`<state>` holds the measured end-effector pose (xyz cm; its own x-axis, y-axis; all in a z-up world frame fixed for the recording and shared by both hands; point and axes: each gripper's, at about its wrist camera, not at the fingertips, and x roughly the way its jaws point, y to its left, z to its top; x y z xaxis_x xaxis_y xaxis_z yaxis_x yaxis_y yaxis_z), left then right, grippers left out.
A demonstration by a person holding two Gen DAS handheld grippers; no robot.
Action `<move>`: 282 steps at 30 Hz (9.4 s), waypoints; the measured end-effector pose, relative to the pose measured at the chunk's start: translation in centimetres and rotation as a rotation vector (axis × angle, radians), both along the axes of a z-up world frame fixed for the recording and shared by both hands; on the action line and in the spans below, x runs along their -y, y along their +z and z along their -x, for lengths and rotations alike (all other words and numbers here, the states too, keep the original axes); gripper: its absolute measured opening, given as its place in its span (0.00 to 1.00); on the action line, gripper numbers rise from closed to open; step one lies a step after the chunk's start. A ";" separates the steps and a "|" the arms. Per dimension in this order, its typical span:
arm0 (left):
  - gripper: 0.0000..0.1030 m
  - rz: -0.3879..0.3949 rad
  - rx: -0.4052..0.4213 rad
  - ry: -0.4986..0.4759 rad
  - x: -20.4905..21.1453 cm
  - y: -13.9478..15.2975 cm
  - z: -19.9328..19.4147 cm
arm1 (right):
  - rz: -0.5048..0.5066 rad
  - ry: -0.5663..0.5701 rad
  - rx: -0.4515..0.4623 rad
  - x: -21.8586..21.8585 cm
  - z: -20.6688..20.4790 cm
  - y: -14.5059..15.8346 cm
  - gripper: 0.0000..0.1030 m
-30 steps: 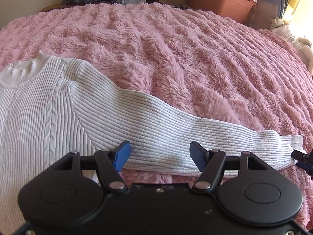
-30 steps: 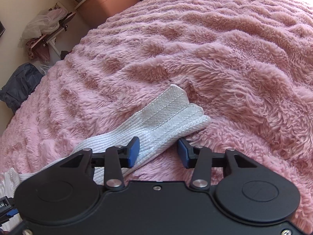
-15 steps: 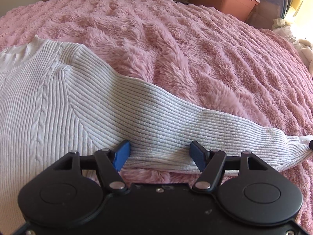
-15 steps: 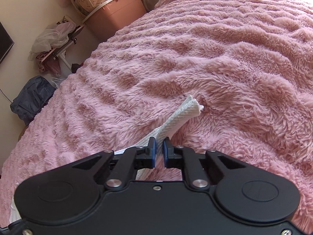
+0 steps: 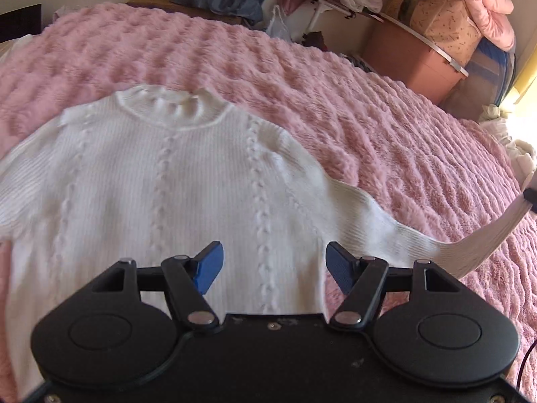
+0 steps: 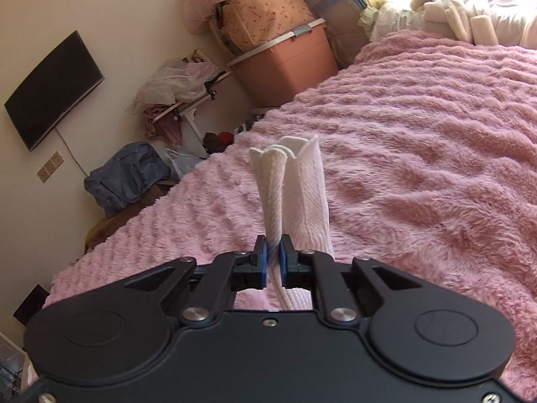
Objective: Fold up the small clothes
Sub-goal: 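Lift the cuff with the right gripper and lay the sleeve across the sweater body, then open the right gripper and release the folded sleeve, then grasp the other sleeve cuff with the left gripper and lift it, then lay the held sleeve across the sweater body and open the left gripper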
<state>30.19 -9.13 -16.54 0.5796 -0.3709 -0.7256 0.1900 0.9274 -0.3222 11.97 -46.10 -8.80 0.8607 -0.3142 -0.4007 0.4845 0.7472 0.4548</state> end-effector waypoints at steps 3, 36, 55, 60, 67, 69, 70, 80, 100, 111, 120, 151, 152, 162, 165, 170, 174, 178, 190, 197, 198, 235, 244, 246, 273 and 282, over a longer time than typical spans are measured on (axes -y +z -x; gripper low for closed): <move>0.69 -0.022 -0.033 0.038 -4.1 -0.5 2.2 | 0.016 0.080 0.030 -3.8 -2.8 1.1 0.08; 0.69 0.132 -0.066 0.440 -25.5 -2.3 13.8 | -0.051 0.968 -0.222 -39.4 -21.5 -12.1 0.12; 0.63 0.227 0.005 0.417 -28.0 -3.2 -0.5 | 0.290 0.668 -0.277 -23.6 -14.6 -8.5 0.42; 0.61 0.187 -0.024 0.418 -27.1 -4.2 -2.9 | 0.252 0.631 -0.304 -20.9 -14.3 -9.6 0.42; 0.04 0.154 -0.002 0.395 -25.9 -4.6 -3.7 | 0.242 0.648 -0.307 -21.2 -14.2 -10.6 0.42; 0.04 0.166 -0.004 0.398 -26.0 -4.8 -3.8 | 0.241 0.637 -0.309 -21.3 -14.3 -10.7 0.42; 0.03 0.170 0.004 0.399 -26.0 -4.7 -3.8 | 0.238 0.631 -0.309 -21.2 -14.4 -10.8 0.42; 0.03 0.129 0.102 0.407 -27.6 -3.7 -2.1 | 0.259 0.550 -0.293 -19.9 -15.2 -10.6 0.50; 0.44 0.082 0.131 0.363 -24.1 -3.7 -3.4 | 0.283 0.480 -0.286 -18.1 -17.7 -11.0 0.54; 0.45 0.093 0.069 0.377 -25.1 -5.6 -4.0 | 0.248 0.394 -0.407 -15.6 -18.3 -12.9 0.54; 0.46 0.145 0.124 0.325 -24.5 0.6 5.9 | 0.233 0.520 -0.300 -19.1 -11.1 -7.4 0.54; 0.50 0.178 0.163 0.986 -34.9 -1.9 23.9 | 0.257 0.861 -0.356 -30.2 -4.6 -10.0 0.58; 0.50 0.179 0.161 1.042 -36.3 -2.3 24.5 | 0.270 0.880 -0.349 -31.2 -5.0 -10.0 0.58; 0.46 0.323 0.116 1.301 -45.0 -6.5 26.6 | 0.351 0.970 -0.300 -38.9 -9.7 -9.6 0.58; 0.45 0.357 0.076 1.328 -45.8 -7.4 26.3 | 0.350 0.985 -0.298 -40.0 -10.0 -9.8 0.58; 0.46 0.390 0.068 1.363 -44.6 -7.2 27.5 | 0.340 0.999 -0.309 -40.6 -10.2 -10.3 0.58; 0.46 0.395 0.077 1.378 -45.4 -7.7 27.0 | 0.346 1.011 -0.320 -41.0 -10.2 -10.8 0.58; 0.14 0.420 0.124 1.327 -46.1 -7.9 26.3 | 0.347 1.010 -0.329 -40.9 -10.1 -10.9 0.58; 0.02 0.429 0.336 1.174 -43.9 -2.7 25.3 | 0.346 0.985 -0.323 -39.6 -10.1 -10.5 0.58; 0.02 0.483 0.450 0.967 -40.1 4.0 17.9 | 0.318 0.941 -0.301 -35.9 -9.6 -9.4 0.58; 0.02 0.484 0.465 0.933 -39.2 4.9 16.7 | 0.317 0.930 -0.297 -35.0 -9.5 -9.2 0.58; 0.33 0.314 0.023 0.142 3.8 -8.6 -4.6 | 0.367 0.613 -0.346 -12.3 -6.9 -4.7 0.58; 0.46 0.215 0.174 0.210 -6.1 -1.9 -1.0 | 0.353 0.748 -0.294 -13.5 -13.4 -5.9 0.38; 0.46 0.150 0.194 0.255 -9.2 -1.5 -1.1 | 0.362 0.776 -0.314 -13.9 -15.7 -6.9 0.36; 0.47 0.079 0.196 0.477 -20.5 -4.3 -3.6 | 0.371 0.640 -0.428 -13.7 -20.4 -9.9 0.07; 0.47 0.137 0.187 0.481 -21.7 -4.4 -2.7 | 0.346 0.571 -0.376 -13.5 -18.8 -10.1 0.41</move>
